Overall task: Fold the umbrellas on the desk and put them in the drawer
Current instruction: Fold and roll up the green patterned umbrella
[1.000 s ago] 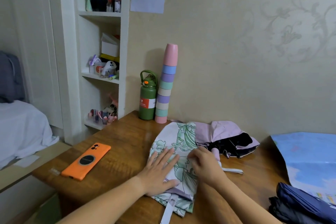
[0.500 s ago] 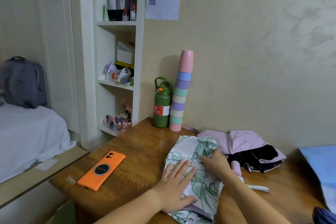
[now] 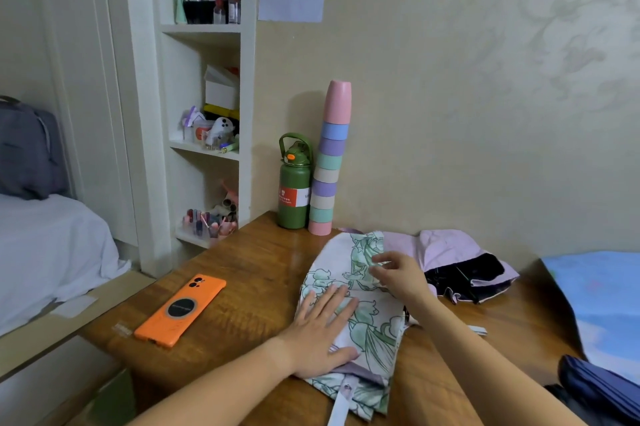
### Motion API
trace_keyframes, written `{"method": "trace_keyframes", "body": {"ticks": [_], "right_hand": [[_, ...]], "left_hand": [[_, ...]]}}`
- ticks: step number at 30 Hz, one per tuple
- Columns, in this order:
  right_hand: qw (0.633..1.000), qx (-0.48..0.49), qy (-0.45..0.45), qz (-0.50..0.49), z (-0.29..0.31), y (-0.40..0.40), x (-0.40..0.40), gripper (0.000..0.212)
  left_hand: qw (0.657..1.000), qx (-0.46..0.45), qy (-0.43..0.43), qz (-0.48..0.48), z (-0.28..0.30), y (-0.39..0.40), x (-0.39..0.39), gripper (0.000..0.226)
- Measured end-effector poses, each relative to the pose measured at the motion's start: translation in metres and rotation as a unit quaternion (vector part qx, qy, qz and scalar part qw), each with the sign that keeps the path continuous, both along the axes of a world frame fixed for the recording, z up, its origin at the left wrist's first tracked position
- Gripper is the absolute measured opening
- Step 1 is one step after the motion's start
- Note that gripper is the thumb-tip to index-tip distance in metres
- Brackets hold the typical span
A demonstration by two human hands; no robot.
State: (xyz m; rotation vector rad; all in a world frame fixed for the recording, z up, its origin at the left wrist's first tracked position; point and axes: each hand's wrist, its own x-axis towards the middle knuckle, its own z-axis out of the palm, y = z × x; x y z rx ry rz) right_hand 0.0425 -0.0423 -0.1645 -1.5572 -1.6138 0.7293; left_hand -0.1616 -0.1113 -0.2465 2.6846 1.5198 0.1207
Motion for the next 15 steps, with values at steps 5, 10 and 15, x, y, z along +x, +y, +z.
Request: {"method": "trace_keyframes", "body": {"ticks": [5, 10, 15], "right_hand": [[0.997, -0.007, -0.031, -0.071, 0.003, 0.004, -0.004, 0.037], [0.980, -0.146, -0.130, -0.038, -0.001, 0.011, 0.001, 0.044], [0.987, -0.134, -0.086, -0.022, 0.002, 0.017, 0.009, 0.062]], "left_hand": [[1.000, 0.002, -0.001, 0.000, 0.001, -0.001, -0.001, 0.083], [1.000, 0.004, -0.009, -0.006, -0.001, 0.000, -0.002, 0.083], [1.000, 0.004, -0.008, -0.006, -0.002, 0.001, 0.000, 0.083]]}}
